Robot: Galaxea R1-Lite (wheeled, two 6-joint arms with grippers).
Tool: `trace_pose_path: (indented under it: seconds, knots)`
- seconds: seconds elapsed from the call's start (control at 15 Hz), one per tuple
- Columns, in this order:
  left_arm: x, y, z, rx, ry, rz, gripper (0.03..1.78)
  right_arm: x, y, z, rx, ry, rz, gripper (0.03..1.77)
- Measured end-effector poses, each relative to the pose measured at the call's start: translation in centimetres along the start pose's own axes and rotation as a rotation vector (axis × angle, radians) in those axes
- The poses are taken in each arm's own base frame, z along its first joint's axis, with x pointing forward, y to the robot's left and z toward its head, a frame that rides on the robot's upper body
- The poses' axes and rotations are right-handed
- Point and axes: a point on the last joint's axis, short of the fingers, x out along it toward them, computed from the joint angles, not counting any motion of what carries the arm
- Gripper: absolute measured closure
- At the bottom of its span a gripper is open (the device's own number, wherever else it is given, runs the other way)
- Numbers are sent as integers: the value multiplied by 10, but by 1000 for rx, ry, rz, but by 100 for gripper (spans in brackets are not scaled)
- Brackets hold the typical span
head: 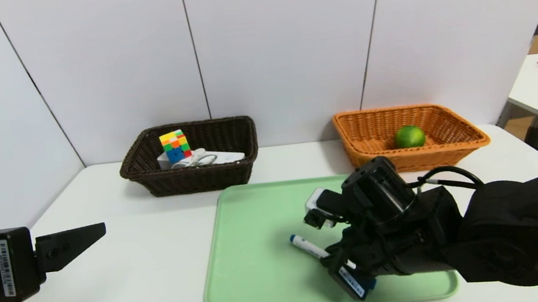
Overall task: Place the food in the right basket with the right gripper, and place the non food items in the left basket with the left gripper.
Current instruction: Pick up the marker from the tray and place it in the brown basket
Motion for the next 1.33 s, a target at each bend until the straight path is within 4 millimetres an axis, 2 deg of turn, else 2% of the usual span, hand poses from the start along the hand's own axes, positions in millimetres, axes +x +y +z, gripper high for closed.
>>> trace_pose_path:
  seconds: [0.13,0.4,0.8,1.07,1.33]
  knots:
    - [1,0,0,0,3,1,12,-4,-2,12,29,-46,-5,163]
    - [3,-1,-1,3,13,5,12,-17,-9,52,73,-190,-31,163]
    - [8,0,-10,16,47,22,12,-45,-13,132,173,-476,-66,163]
    - [13,-3,-8,18,53,26,12,-34,-17,176,222,-611,-99,163]
    - [20,-3,-3,5,57,71,12,-4,-23,207,230,-722,-125,163]
